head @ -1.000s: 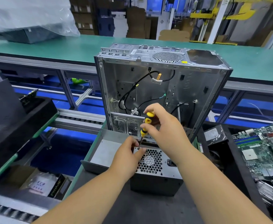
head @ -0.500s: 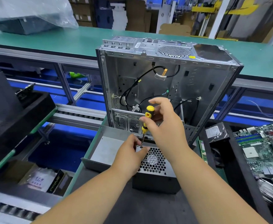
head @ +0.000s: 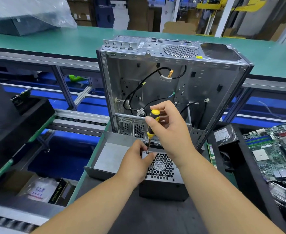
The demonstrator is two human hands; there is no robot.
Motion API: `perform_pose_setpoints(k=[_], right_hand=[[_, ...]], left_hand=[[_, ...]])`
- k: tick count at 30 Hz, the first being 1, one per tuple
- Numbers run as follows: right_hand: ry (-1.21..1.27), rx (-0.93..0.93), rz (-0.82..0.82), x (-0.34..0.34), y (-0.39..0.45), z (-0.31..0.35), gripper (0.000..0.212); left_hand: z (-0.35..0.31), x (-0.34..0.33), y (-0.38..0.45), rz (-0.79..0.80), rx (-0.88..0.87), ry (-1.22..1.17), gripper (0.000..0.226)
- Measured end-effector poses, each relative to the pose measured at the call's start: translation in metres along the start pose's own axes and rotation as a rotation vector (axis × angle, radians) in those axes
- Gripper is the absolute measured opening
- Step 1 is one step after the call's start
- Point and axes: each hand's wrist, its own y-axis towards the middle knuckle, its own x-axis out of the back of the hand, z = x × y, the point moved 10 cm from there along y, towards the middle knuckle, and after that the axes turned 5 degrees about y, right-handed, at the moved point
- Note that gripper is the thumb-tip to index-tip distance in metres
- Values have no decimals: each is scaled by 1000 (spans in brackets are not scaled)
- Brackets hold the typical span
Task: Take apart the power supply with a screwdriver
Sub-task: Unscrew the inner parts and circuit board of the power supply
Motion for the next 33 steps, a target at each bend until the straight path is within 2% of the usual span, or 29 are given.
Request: perform_pose_setpoints(k=[3,6,9,14,19,24,30,33], right_hand=[[-47,53,-37,3,3,7,20],[-64,40,-40,3,4,5,20],[-1,1,-44,5,3,1,30],[105,-50,0,3,0,-4,14],[194,-64,-34,5,0,-3,13],[119,-38,-81,6,2,5,21],[100,-55,-149,16,3,1,10],[63,-54,-138,18,4,-1,14]], left_hand=[[2,0,0,-10,-1,-17,33],[5,-1,-1,-3,10,-69,33],[4,0,-2,-10,0,-65,33],[2,1,-4,-10,-12,-51,32],[-6,4,-6,-24,-67,30,24],[-9,4,-9,-35,-75,-25,21],[-9,4,-11,-28,-80,-24,22],[-10,4,-11,-28,-95,-23,22]])
